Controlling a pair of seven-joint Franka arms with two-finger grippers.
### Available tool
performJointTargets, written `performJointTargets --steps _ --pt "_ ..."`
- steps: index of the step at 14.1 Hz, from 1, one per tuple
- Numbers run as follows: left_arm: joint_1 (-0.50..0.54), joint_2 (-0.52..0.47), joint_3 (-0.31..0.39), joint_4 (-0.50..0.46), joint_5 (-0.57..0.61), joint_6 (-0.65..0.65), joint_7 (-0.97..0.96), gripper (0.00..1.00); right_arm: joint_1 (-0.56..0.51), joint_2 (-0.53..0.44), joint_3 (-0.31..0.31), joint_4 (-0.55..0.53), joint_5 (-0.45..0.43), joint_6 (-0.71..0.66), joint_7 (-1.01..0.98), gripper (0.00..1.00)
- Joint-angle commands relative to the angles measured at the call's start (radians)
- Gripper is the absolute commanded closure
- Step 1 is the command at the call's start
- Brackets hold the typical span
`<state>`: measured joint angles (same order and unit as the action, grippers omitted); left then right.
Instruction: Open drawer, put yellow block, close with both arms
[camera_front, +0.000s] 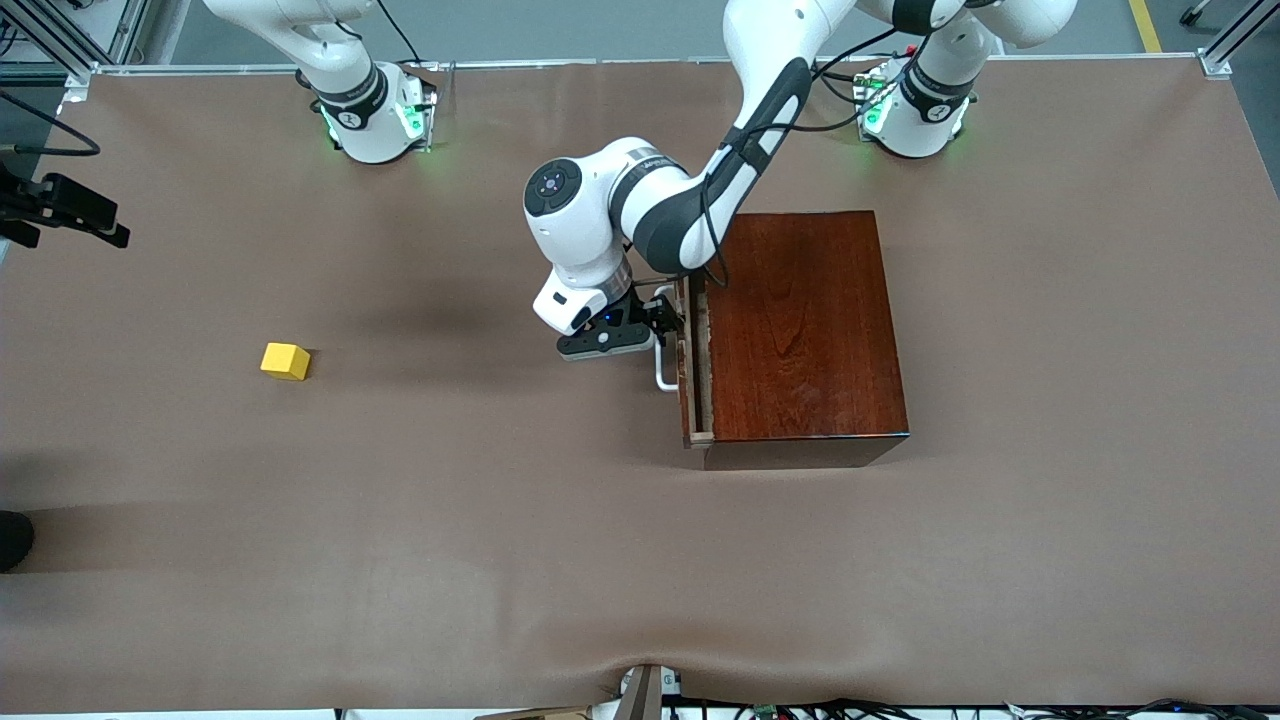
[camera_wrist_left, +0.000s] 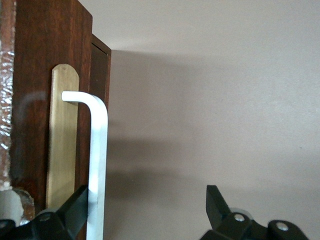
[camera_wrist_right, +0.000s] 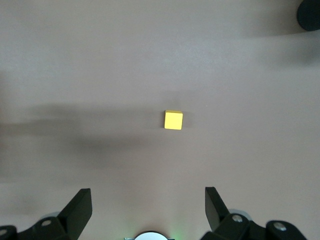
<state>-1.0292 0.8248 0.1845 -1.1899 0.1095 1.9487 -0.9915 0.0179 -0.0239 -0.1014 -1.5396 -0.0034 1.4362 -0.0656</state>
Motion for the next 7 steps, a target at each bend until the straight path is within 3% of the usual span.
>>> performJointTargets --steps 1,7 --pt "-0.006 0.008 0.003 0.021 -0.022 0.032 -0.015 0.0 -0.018 0.01 0.011 0.024 -0.001 -0.01 0.003 0.0" --pt "-0.006 0.013 0.001 0.021 -0.024 0.078 -0.015 0.0 -0.032 0.019 0.009 0.024 0.002 -0.008 0.001 0.0"
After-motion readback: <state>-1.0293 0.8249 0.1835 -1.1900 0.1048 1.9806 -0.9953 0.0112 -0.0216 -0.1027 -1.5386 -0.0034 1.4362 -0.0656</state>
